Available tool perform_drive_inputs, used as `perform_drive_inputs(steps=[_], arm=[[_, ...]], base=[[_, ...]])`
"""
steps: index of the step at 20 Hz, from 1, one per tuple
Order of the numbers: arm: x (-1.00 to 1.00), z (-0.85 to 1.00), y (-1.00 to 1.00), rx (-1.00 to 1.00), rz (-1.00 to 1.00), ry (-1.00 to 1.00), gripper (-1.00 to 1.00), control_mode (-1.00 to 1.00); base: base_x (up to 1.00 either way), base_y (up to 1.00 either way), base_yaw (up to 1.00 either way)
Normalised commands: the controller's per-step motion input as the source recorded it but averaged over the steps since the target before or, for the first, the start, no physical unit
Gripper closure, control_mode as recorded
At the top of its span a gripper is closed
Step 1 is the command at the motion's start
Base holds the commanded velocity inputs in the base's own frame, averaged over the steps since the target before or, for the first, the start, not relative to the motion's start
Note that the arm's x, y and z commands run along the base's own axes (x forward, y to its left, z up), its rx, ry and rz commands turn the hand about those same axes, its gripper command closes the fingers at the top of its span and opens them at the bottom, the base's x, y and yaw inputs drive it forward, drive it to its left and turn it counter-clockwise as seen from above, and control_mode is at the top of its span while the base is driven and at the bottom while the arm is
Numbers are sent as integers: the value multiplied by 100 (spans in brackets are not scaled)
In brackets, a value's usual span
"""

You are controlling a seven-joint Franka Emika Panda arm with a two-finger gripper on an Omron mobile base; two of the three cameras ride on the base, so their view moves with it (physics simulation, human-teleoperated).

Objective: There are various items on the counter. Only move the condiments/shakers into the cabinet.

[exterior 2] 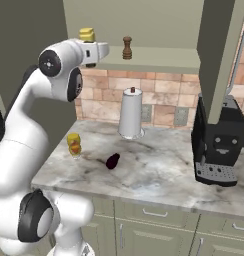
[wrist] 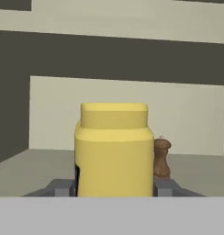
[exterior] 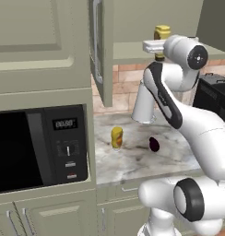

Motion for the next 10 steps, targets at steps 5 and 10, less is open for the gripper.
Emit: perform_drive_inputs(steps=[5,10], arm=[[61,0,0,0,-10,7,100,-100],[48,0,0,7,-5,6,100,-100]], base=[[0,0,0],[0,0,0]])
